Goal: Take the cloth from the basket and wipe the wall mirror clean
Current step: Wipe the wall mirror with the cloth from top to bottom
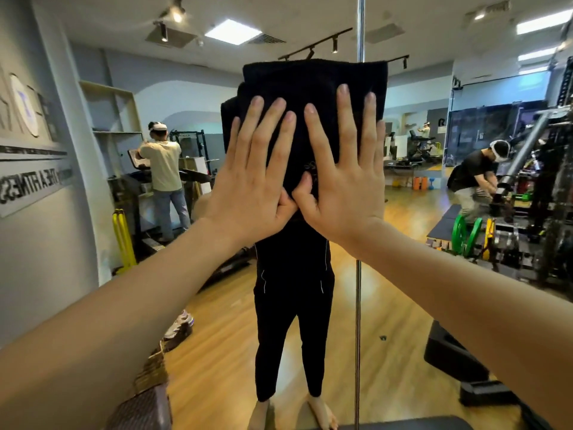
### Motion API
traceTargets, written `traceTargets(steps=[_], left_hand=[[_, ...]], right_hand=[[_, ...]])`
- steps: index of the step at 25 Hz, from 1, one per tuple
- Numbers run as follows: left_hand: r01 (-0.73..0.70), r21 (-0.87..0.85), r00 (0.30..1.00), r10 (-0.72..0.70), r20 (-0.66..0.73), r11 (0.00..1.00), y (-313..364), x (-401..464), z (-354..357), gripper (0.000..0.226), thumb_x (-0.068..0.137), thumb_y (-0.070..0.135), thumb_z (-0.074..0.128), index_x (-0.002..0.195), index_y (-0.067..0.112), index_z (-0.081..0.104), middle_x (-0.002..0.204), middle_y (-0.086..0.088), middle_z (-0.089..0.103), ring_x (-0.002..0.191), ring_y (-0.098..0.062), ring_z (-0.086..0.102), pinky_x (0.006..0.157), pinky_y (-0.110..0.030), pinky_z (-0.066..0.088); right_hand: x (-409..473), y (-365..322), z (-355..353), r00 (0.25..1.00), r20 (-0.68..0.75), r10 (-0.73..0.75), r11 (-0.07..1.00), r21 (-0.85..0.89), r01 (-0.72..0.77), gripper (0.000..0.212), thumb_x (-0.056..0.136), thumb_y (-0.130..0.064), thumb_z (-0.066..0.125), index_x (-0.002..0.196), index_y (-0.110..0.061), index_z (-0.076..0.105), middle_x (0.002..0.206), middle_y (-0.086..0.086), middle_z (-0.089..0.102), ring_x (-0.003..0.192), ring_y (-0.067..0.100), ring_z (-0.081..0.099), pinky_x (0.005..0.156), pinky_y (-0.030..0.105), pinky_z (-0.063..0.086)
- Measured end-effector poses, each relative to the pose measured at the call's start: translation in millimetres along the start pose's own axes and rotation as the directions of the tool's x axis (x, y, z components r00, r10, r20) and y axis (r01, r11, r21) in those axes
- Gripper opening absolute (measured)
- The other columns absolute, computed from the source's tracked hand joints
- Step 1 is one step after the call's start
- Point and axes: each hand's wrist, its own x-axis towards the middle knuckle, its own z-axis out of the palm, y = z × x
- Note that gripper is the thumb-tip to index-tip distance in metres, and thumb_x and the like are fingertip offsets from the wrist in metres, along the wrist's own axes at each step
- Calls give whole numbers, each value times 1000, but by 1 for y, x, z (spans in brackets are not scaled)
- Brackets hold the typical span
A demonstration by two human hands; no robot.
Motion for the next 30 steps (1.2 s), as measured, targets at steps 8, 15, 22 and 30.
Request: traceTargets(steps=[8, 15, 22, 30], left_hand=[[-11, 4, 1000, 11, -5, 1000, -84, -41, -37, 70, 101, 28, 51, 157, -7, 28, 164, -29, 24, 156, -47, 15, 128, -60, 15], [-5, 3, 1000, 5, 18, 1000, -188, -94, -79, 75, 97, 23, 59, 158, -8, 26, 165, -29, 22, 156, -48, 13, 126, -63, 17], [-62, 24, 998, 61, 11, 998, -300, -144, -122, 71, 103, 31, 54, 156, -9, 29, 164, -30, 24, 155, -48, 16, 125, -63, 19], [-57, 71, 997, 53, 61, 996, -393, -186, -169, 72, 104, 33, 52, 157, -9, 28, 164, -30, 24, 155, -48, 17, 125, -63, 21]], right_hand=[[17, -97, 25, 1000, -7, 7, 1000, 17, -7, 76, 94, -40, 46, 164, -17, 30, 170, 25, 18, 156, 52, 11, 127, 63, 12], [36, -216, 55, 1000, 11, 13, 1000, 19, -13, 79, 92, -42, 47, 165, -18, 28, 171, 24, 16, 157, 51, 9, 126, 63, 12], [57, -339, 90, 999, 7, 47, 999, 14, -47, 79, 93, -44, 43, 166, -19, 24, 171, 23, 13, 157, 51, 8, 126, 63, 11], [80, -445, 118, 998, 36, 44, 999, 28, -45, 80, 94, -46, 39, 167, -19, 18, 172, 23, 8, 157, 52, 4, 127, 63, 8]])
